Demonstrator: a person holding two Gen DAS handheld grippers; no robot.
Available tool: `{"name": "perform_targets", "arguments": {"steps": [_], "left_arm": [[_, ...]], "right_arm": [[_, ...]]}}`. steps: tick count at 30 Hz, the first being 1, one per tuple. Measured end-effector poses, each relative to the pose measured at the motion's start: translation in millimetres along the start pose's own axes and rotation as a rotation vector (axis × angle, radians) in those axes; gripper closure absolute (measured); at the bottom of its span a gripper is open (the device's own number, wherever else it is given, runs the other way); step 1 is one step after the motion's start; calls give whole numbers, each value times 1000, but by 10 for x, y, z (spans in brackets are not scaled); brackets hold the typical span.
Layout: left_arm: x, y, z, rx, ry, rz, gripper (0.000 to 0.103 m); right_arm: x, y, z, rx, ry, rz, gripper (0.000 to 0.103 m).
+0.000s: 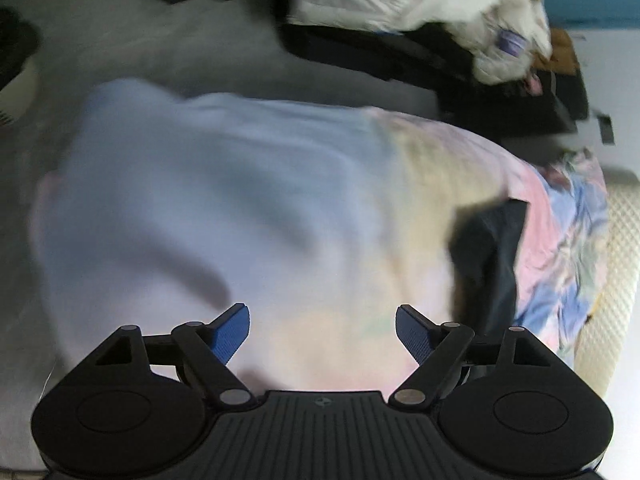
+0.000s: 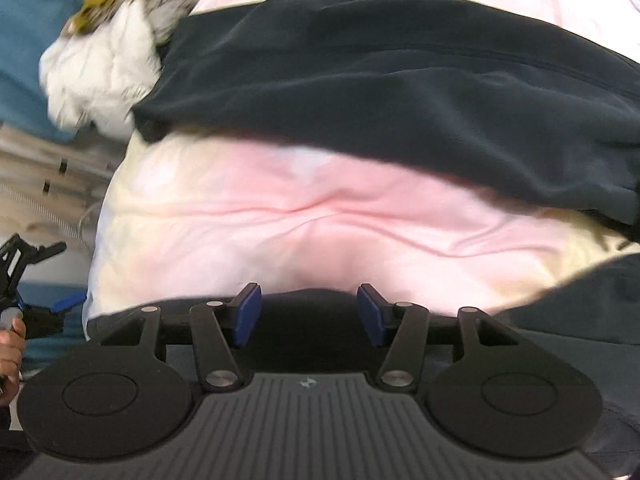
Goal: Fold clothes
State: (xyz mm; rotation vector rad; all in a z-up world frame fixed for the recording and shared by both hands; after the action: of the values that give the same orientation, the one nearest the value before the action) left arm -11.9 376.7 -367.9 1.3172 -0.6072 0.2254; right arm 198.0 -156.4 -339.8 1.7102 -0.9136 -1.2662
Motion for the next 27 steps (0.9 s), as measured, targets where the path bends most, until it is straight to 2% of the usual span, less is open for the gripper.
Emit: {"name": "perform_targets", "arguments": {"steps": [2,6,8,10,14,15,17,18,20,22,27], "left_arm": [[-148,33,53,-24,1,2,21],[-224,0,258,-103,-64,33,21],[-176,-71,386,-148,-124,44,22],[-122,-137,498,-183,-163,63,29],[9,-228,619,-201,-215,94,32],[42,-254,639,-203,-227,95,38],[97,-322,664,-209,-241,78,65],[142,-308,679,-201,-253,74,94],[250,-220,713,-172,-281,73,95],[359,-133,747,-142,-309,71,98],[797,407,868,-63,-383,168,99]], "right_arm": [[-85,-9,41,-10,12,10,48],[-111,2,72,2,-21,32,48],[-42,49,142,18,-65,42,48],[86,77,218,38,-123,57,48],[419,281,403,104,-263,99,47],[511,356,455,124,-299,108,46],[673,469,546,151,-334,126,45],[747,519,590,161,-342,136,45],[889,617,675,180,-352,158,45],[954,690,709,183,-284,188,43],[986,759,691,171,-70,182,39]]}}
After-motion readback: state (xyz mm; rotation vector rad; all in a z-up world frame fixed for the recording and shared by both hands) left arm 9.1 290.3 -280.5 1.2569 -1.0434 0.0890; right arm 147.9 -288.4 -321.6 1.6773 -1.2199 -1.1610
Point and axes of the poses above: each gripper's, at about its wrist camera, not at the fingertips, and y roughly against the way its jaws point, x to its right, z to its underside, the point moved 4 cm from there along -y, roughly the way its jaws point, and after that the axes turned 3 degrees about y, right-handed, at the moved point
